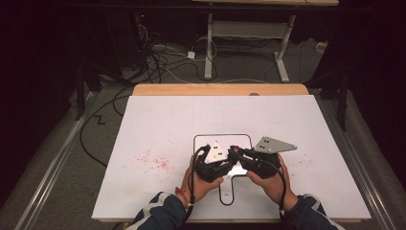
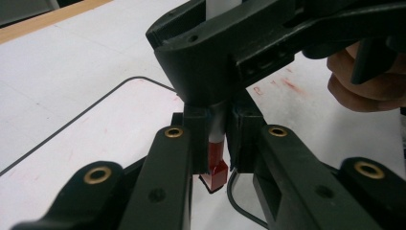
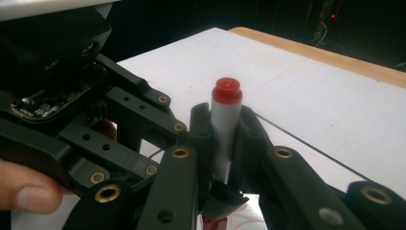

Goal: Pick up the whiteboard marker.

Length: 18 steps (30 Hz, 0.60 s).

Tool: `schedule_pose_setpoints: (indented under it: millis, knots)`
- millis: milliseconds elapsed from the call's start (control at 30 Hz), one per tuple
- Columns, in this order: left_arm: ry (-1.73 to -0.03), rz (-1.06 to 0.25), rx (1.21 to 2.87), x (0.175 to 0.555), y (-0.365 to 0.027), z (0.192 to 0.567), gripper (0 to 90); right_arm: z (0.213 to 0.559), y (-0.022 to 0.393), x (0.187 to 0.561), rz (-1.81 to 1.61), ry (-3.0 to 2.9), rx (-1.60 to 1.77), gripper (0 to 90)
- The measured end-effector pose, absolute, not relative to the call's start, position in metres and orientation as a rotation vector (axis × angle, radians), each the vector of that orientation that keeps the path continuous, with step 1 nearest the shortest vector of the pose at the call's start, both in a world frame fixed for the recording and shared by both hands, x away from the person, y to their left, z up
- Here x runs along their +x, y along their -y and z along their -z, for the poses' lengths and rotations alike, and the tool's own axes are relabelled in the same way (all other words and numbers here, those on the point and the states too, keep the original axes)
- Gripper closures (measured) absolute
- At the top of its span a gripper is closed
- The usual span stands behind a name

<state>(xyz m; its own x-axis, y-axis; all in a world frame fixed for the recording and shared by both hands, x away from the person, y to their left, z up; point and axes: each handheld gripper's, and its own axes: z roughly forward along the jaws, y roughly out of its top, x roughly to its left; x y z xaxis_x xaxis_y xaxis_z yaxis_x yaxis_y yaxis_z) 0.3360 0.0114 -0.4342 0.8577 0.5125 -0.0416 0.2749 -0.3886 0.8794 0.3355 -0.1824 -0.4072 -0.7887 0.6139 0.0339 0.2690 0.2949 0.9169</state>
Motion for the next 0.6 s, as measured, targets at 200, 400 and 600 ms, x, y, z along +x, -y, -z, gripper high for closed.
schedule_pose_setpoints:
  millis: [200,400,600]
  knots:
    - [-0.573,-0.284,1.987,0.335,-0.013,0.435,77.5,0.406,0.182,0.334,-1.494,-2.249,0.778,81.1]
    - [-0.561,-0.32,2.0,0.335,-0.02,0.434,58.3,0.403,0.188,0.334,-1.502,-2.23,0.758,81.2]
    - [-0.523,-0.47,2.041,0.328,-0.038,0.429,34.1,0.398,0.197,0.337,-1.502,-2.227,0.761,81.2]
